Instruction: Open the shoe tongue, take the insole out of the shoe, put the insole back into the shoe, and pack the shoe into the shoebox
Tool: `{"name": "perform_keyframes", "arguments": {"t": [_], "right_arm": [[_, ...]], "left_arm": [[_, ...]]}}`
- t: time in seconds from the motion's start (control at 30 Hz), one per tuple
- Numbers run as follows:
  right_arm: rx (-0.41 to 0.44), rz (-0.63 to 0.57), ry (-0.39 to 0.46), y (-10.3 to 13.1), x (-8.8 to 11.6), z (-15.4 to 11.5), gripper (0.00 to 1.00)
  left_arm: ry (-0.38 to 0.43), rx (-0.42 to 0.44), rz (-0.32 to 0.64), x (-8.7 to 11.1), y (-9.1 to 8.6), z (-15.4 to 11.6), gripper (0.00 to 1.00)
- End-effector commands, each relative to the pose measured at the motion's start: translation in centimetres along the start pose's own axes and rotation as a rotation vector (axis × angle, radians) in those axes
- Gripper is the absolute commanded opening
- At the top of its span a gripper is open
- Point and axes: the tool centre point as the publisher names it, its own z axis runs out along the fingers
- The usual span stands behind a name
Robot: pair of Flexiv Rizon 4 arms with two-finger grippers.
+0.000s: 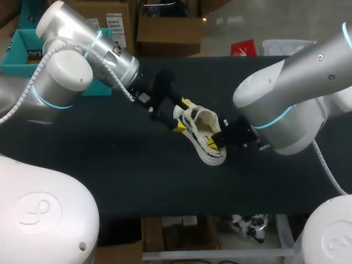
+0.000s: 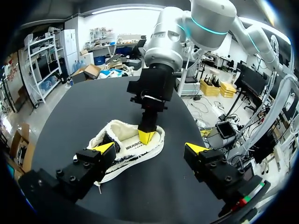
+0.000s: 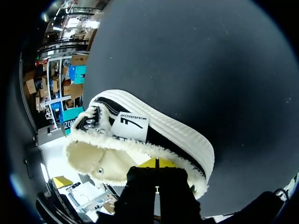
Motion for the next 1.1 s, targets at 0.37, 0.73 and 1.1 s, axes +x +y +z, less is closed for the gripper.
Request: {"name": "perform_keyframes", "arguments": {"t": [0.37,0.73,1.1], "right_arm": [[0.053,-0.172,0.08,2.5,0.4,-6.7,0.0],[0.114,-0.301,-0.017,4.2,1.5,-9.3,1.0],[0.102,-0.303,-0.012,4.5,1.1,-9.6,1.0]], "left_arm": [[-0.067,-0.139,-0.157,0.4,1.4,0.6,1.0],[-0.165,-0.264,-0.265,0.2,2.4,0.5,1.0],[-0.442,-0.384,-0.56,0.9,4.8,0.6,1.0]]}}
